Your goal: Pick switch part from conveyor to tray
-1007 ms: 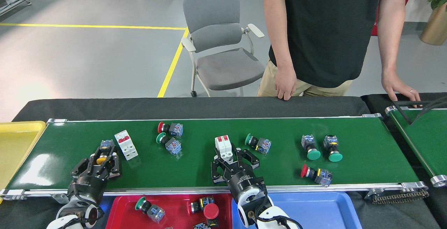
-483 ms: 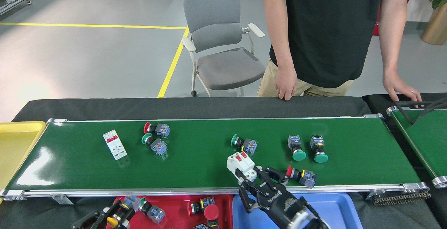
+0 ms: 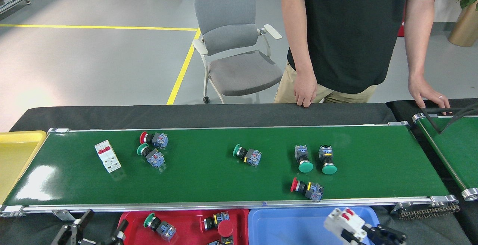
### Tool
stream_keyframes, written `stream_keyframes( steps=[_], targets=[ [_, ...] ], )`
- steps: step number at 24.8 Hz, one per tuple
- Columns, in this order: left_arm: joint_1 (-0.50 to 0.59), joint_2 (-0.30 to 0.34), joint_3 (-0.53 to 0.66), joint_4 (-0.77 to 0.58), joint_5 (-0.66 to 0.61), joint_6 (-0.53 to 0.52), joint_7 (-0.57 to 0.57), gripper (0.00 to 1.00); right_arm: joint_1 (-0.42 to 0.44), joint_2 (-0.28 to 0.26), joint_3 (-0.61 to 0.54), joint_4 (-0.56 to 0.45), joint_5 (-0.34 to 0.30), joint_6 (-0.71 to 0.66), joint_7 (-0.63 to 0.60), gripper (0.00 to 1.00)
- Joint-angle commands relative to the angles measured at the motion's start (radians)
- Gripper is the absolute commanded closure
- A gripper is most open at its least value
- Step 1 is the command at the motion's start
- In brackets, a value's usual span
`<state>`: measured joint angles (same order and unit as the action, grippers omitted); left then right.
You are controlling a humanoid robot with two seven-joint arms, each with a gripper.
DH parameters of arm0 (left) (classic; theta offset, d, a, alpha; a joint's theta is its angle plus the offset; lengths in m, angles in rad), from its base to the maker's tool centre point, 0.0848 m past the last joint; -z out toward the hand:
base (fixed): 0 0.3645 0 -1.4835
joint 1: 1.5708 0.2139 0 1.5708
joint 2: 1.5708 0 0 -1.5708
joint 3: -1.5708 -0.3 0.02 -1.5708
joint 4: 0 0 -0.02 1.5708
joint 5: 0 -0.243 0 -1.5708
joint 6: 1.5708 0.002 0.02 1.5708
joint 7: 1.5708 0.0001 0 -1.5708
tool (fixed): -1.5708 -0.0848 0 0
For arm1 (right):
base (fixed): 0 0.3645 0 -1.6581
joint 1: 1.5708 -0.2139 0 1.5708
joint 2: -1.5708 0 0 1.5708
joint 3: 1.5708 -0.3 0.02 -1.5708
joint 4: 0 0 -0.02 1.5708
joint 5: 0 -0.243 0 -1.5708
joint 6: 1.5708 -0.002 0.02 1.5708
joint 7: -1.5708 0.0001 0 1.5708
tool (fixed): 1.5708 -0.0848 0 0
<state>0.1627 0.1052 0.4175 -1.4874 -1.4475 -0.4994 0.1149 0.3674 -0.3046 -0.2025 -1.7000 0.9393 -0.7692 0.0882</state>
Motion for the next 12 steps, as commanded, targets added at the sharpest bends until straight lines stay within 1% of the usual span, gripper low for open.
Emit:
stream_keyframes(
  steps=[1, 4, 6, 7, 8, 10, 11, 12],
  targets=[
    [-0.032, 0.028, 0.020, 0.039, 0.004, 0.028, -0.001, 0.00, -0.001, 0.009, -0.037, -0.006, -0.007, -0.016, 0.001, 0.00],
    [-0.068, 0.051, 0.021, 0.087, 0.004, 0.025, -0.001, 0.00, -0.008, 0.070, -0.081, -0.007, -0.008, -0.016, 0.002, 0.01],
    [-0.094, 0.059, 0.021, 0.108, 0.004, 0.027, -0.003, 0.00, -0.018, 0.134, -0.118, -0.023, -0.008, -0.016, 0.004, 0.04],
    [-0.117, 0.065, 0.015, 0.121, 0.002, 0.027, -0.003, 0.00, -0.030, 0.182, -0.130, -0.040, -0.008, -0.016, 0.005, 0.04],
    [-0.138, 0.071, 0.012, 0.133, 0.001, 0.028, -0.009, 0.00, -0.044, 0.214, -0.130, -0.053, -0.007, -0.016, 0.016, 0.04],
    [-0.178, 0.094, 0.011, 0.160, -0.007, 0.027, -0.032, 0.00, -0.084, 0.254, -0.129, -0.066, 0.003, -0.016, 0.054, 0.07],
    [-0.206, 0.102, 0.009, 0.190, -0.010, 0.030, -0.041, 0.00, -0.122, 0.279, -0.127, -0.066, 0.013, 0.021, 0.073, 0.09],
    [-0.233, 0.105, 0.003, 0.225, -0.011, 0.032, -0.043, 0.00, -0.159, 0.311, -0.124, -0.066, 0.053, 0.091, 0.084, 0.09]
  ],
)
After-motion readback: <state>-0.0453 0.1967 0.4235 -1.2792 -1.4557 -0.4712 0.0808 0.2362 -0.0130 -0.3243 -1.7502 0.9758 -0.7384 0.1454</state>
